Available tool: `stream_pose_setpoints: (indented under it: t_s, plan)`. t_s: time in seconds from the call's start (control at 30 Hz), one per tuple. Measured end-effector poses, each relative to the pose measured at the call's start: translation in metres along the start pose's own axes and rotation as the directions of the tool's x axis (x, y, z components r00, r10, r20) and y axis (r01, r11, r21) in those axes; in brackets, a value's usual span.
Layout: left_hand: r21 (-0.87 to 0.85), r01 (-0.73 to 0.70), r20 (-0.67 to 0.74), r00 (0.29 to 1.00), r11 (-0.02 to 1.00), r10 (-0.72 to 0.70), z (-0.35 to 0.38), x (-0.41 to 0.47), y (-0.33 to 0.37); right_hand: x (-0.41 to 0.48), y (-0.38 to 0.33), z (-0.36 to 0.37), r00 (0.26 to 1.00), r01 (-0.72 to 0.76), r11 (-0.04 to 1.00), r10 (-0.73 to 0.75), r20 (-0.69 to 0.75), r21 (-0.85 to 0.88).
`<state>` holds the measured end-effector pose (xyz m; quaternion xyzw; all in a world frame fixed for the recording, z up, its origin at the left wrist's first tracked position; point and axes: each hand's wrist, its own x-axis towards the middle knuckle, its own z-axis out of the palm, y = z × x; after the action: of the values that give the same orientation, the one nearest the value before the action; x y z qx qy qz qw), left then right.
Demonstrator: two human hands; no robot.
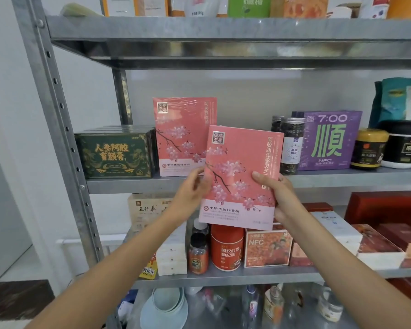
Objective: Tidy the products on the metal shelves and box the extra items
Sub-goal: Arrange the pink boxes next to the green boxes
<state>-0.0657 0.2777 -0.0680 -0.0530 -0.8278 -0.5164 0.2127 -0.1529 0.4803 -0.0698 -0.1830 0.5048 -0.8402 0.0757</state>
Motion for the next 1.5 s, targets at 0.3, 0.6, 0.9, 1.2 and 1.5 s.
stream_pose_setpoints:
  t_s: [0.3,0.6,0.9,1.2,1.5]
  plan:
    - [-0.221,0.189,-0.132,0.966,0.957,-0.221,0.005,0.000,0.001,-0.020,-0.008,0.004,0.947,-0.224,0.969,0.241,0.214,-0.101]
    - [0.472,0.019,-0.115,0.993,0.881,0.040,0.006,-0.018,0.019,-0.073,-0.010,0.009,0.997,-0.073,0.860,0.060,-0.042,-0.505]
    - [-0.415,0.153,0.220,0.973,0.897,-0.064,0.053,-0.069,0.063,-0.115,0.021,0.038,0.899,-0.042,0.105,-0.430,-0.083,-0.994]
    - [-0.456,0.206,-0.035,0.968,0.866,-0.249,0.047,-0.067,0.049,-0.132,0.035,0.042,0.961,0.220,0.308,-0.230,0.152,-0.925]
    - [-0.379,0.273,0.062,0.961,0.884,-0.269,0.009,-0.063,0.053,-0.103,0.023,-0.019,0.862,-0.501,0.861,0.489,0.132,0.086]
